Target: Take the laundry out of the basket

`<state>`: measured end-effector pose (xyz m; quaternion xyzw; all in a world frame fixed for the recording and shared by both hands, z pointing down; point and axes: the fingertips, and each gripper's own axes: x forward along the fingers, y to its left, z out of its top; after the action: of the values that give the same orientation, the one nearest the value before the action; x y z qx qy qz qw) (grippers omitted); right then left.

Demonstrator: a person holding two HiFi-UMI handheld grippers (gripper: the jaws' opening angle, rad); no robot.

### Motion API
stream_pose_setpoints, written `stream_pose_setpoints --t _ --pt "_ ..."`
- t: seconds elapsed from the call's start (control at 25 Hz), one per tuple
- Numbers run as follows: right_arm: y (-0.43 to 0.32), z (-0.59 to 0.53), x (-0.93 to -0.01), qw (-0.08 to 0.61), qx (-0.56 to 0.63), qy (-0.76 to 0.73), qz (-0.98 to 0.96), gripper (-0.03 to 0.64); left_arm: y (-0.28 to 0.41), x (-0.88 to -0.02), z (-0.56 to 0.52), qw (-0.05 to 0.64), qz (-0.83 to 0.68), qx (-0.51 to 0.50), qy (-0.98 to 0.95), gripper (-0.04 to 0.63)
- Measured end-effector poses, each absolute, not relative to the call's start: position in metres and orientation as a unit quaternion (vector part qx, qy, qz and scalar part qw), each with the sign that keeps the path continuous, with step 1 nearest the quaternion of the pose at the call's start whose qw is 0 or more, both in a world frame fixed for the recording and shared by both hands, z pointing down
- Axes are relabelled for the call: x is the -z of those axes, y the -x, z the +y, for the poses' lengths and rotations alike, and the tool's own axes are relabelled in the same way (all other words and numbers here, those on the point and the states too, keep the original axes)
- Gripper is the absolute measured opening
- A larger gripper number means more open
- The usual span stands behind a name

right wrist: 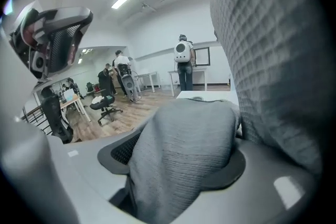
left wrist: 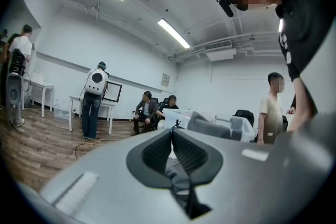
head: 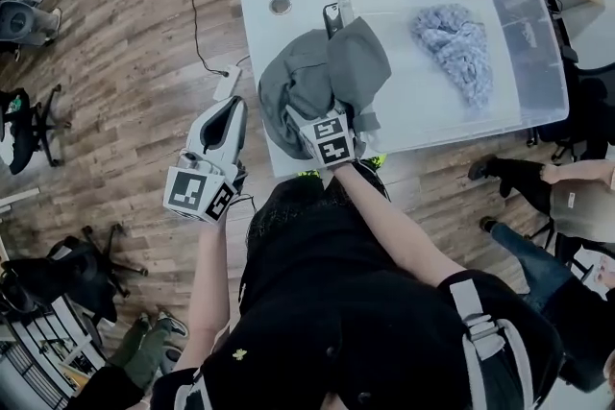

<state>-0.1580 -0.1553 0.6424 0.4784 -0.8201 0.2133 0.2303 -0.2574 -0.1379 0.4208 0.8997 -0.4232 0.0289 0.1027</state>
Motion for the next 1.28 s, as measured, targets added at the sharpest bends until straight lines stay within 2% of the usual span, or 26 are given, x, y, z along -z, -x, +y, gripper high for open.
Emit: stream_pose_setpoints --t 0.12,0.48,0.76,1.0,1.16,1.28 --pt "0.16 -0.146 -0.626 0.229 -0.215 -0.466 -0.827 0.371 0.255 -0.42 -0.139 0.103 -0.421 -0.024 -0.901 0.011" --pt "0.187 -0.094 -0.56 0.192 -0.264 -0.393 -0.86 0.443 0.251 -0.407 -0.144 0.096 -0.413 -0.007 -0.906 0.011" --pt "0.18 -0.066 -0.523 0.175 -0.32 -0.358 -0.859 0.488 0.24 -0.406 -0.15 0.093 -0.4 -0.001 -0.912 0.011" --pt "0.204 -0.048 -0.478 0.199 -0.248 -0.287 -0.904 0.485 0.228 -0.399 -0.151 0.094 -0.388 0.001 -0.917 0.011" --pt "0.209 -0.053 -0.432 0.173 -0.19 -0.261 -0.93 0.477 0.226 -0.397 -0.153 0.091 -0.387 0.003 -0.918 0.011" --pt "0.194 -0.061 -0.412 0.171 -0.199 -0.252 -0.932 0.453 0.226 -0.398 -0.154 0.092 -0.386 0.002 -0.918 0.011"
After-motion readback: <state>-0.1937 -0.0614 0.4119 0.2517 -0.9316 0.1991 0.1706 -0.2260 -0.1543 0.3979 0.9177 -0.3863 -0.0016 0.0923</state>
